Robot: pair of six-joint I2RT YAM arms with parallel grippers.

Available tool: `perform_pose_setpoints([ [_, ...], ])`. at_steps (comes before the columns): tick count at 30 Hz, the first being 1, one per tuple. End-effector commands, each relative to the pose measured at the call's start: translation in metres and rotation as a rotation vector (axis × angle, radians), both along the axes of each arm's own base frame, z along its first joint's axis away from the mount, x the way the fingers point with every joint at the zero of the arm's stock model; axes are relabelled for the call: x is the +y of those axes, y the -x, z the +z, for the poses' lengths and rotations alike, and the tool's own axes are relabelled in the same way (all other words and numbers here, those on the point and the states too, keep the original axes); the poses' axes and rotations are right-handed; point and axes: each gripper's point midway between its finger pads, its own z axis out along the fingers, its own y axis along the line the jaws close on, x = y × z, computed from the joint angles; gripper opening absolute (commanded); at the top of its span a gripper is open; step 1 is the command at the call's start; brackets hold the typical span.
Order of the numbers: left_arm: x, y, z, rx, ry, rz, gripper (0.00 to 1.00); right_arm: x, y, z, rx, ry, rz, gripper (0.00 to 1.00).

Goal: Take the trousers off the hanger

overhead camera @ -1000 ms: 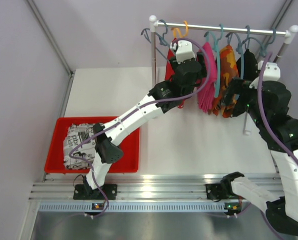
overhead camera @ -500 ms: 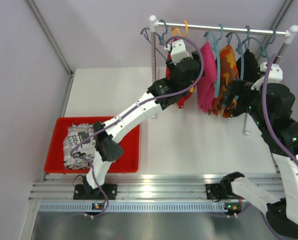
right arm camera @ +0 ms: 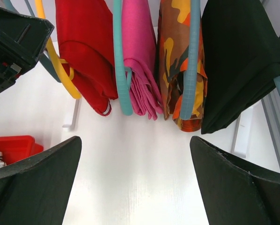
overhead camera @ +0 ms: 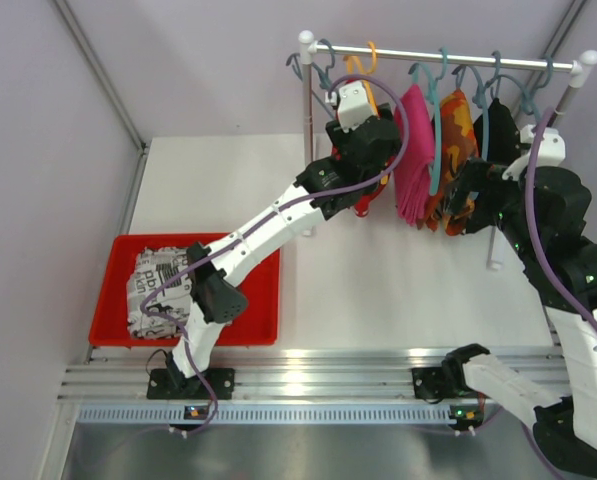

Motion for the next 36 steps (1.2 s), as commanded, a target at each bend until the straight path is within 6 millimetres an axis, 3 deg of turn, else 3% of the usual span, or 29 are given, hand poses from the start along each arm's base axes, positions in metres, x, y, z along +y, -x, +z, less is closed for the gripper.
perform_pose_setpoints([
  [1,0.016,0.005,0.028,-0.047,-0.003,0.033,0.75,-0.002,-0.001,0.008,-0.033,-0.016,-0.004,1.0],
  [5,0.012,0.013,0.031,-0.053,-0.042,-0.003,0.75,0.0,-0.003,0.006,-0.028,-0.018,0.001,0.99],
  [8,0.011,0.027,0.045,-0.072,-0.045,-0.035,0.75,0.002,-0.004,0.007,-0.03,-0.022,0.007,1.0],
  [15,0.03,0.05,0.081,-0.108,-0.028,-0.099,0.76,0.013,-0.008,0.016,-0.048,-0.03,0.065,1.0],
  [18,0.034,0.057,0.088,-0.111,-0.037,-0.13,0.77,0.019,-0.013,0.026,-0.072,-0.032,0.1,1.0],
  [22,0.057,0.054,0.079,-0.084,-0.111,-0.047,0.76,0.033,-0.024,0.05,-0.122,-0.045,0.16,1.0],
  [26,0.077,0.057,0.066,-0.042,-0.172,-0.017,0.76,0.05,-0.043,0.059,-0.118,-0.061,0.215,0.98],
  [32,0.115,0.073,0.058,-0.007,-0.218,0.001,0.76,0.067,-0.078,0.07,-0.162,-0.107,0.233,0.93],
  [36,0.137,0.092,0.04,0.043,-0.22,-0.025,0.76,0.078,-0.104,0.074,-0.174,-0.106,0.237,0.91],
])
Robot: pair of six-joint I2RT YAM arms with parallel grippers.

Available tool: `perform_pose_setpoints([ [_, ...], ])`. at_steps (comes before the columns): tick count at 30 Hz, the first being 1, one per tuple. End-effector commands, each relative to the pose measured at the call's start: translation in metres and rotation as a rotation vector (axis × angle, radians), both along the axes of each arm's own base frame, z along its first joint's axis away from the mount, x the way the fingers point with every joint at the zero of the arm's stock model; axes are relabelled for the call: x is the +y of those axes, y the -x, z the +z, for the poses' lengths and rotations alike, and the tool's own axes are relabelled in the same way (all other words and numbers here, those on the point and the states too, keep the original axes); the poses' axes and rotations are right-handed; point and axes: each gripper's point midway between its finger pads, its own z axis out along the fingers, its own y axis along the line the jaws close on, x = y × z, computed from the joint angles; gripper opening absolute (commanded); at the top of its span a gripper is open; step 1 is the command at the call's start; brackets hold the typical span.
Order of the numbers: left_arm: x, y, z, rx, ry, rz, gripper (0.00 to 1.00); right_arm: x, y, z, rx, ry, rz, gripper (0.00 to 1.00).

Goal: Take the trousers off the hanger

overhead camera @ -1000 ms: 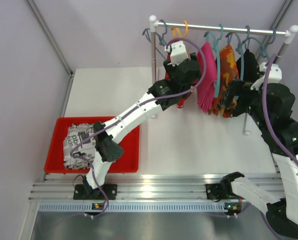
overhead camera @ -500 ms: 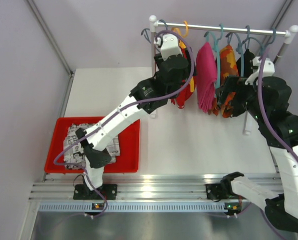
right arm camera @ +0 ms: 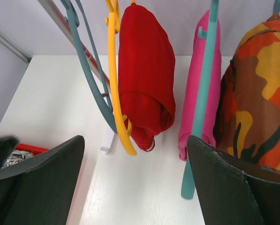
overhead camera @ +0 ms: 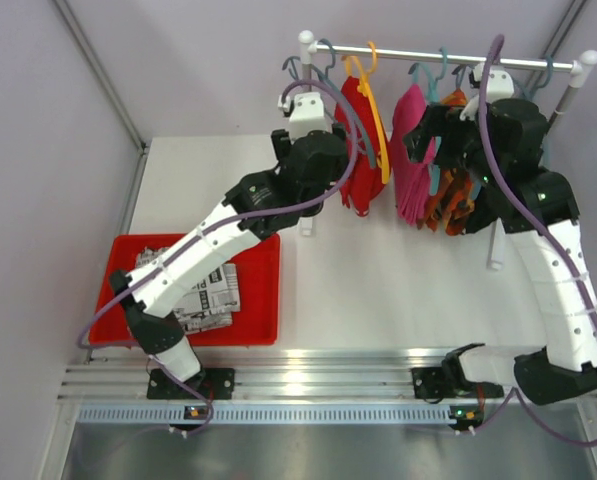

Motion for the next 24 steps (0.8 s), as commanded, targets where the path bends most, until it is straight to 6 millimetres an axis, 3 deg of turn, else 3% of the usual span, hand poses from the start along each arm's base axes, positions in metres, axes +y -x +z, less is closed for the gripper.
perform_pose_setpoints([
  [1,0.034,0.025,0.012,0.009,0.039,-0.013,0.77,0.009,-0.021,0.044,-0.135,-0.05,0.013,0.9],
  [8,0.069,0.047,-0.023,0.102,0.015,-0.038,0.8,0.029,-0.051,0.044,-0.158,-0.025,0.04,0.9],
  [15,0.082,0.059,-0.082,0.25,0.044,-0.1,0.82,0.049,-0.082,0.024,-0.13,0.041,0.041,0.89],
  [24,0.088,0.069,-0.101,0.289,0.074,-0.142,0.83,0.061,-0.111,0.007,-0.131,0.098,0.021,0.87],
])
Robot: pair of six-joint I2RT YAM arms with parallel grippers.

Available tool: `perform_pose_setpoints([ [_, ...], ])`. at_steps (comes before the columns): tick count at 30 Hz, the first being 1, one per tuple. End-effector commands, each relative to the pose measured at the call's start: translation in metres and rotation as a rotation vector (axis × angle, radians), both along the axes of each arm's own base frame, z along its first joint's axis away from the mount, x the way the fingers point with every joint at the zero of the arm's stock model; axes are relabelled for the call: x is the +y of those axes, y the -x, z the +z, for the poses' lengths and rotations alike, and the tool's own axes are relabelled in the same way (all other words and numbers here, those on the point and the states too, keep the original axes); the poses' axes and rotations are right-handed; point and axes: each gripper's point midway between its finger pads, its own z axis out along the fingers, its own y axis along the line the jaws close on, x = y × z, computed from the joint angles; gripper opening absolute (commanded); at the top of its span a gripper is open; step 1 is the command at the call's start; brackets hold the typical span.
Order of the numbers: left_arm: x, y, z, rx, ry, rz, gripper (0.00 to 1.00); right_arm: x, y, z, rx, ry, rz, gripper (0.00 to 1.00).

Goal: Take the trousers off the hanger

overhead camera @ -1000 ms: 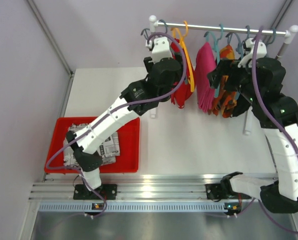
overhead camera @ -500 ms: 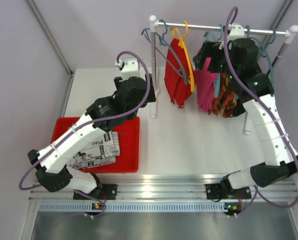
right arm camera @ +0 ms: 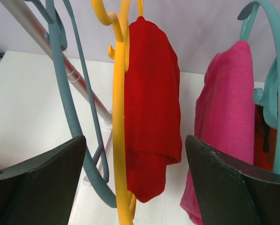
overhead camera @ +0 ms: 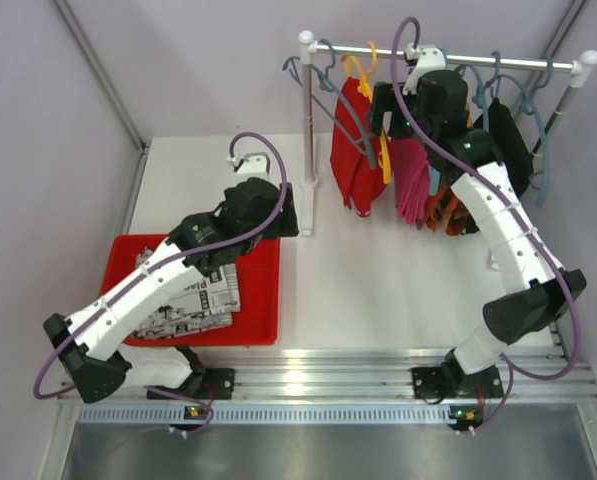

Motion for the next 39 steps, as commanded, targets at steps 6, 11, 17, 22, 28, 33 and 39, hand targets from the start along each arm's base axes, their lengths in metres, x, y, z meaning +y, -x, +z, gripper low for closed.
perform_pose_setpoints([
  [6,-0.003,0.004,0.01,-0.015,0.061,-0.031,0.83,0.007,-0.013,0.024,-0.144,-0.008,-0.01,0.82],
  [11,-0.007,0.007,-0.001,0.017,0.062,-0.046,0.83,0.009,-0.016,0.02,-0.193,-0.025,-0.009,0.76],
  [17,-0.005,0.007,0.001,0.008,0.067,-0.045,0.83,0.013,-0.022,0.007,-0.174,-0.026,-0.01,0.7],
  [22,-0.001,0.009,-0.001,0.007,0.063,-0.038,0.83,0.018,-0.024,-0.001,-0.17,-0.003,0.005,0.69],
  [28,0.001,0.012,-0.004,0.014,0.067,-0.035,0.84,0.019,-0.022,-0.01,-0.166,0.03,-0.015,0.66],
  [33,0.004,0.013,-0.005,0.014,0.063,-0.031,0.84,0.019,-0.02,-0.013,-0.162,0.059,-0.05,0.54],
  [39,0.01,0.016,-0.007,0.012,0.065,-0.018,0.84,0.019,-0.019,-0.018,-0.147,0.054,-0.058,0.44],
])
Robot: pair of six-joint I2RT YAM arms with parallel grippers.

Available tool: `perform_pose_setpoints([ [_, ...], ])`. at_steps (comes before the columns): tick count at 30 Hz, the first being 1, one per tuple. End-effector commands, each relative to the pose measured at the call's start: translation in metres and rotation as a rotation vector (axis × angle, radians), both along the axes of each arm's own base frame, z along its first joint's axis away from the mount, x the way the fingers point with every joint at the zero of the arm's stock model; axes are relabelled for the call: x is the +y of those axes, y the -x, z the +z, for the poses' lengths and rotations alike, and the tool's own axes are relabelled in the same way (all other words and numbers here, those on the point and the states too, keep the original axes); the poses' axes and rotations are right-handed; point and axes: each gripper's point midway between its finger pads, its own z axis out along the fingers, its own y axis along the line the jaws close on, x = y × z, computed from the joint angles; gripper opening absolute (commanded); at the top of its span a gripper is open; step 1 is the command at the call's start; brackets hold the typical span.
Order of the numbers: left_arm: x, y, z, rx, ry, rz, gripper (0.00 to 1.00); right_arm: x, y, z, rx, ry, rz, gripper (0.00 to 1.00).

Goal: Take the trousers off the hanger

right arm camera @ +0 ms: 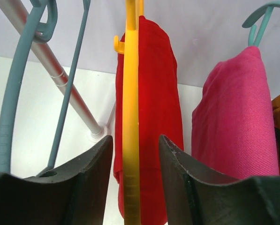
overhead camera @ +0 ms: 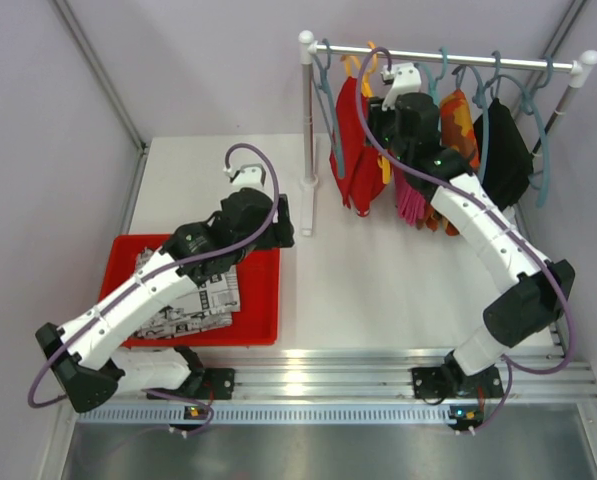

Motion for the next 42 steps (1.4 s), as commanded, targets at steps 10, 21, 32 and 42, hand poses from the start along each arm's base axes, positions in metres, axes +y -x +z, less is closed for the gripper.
perform_pose_setpoints([
  [10,0.013,0.003,0.008,-0.037,0.039,0.047,0.84,-0.004,0.003,0.006,-0.049,-0.012,-0.026,0.43],
  [21,0.016,0.005,0.005,-0.027,0.038,0.058,0.84,-0.013,0.011,0.031,-0.152,-0.07,-0.058,0.0],
  [32,0.017,0.007,0.007,-0.032,0.05,0.057,0.84,-0.022,0.021,0.114,-0.268,-0.119,-0.084,0.0],
  [42,0.019,0.012,0.013,-0.042,0.062,0.036,0.84,-0.031,0.04,0.154,-0.275,-0.114,-0.113,0.0],
])
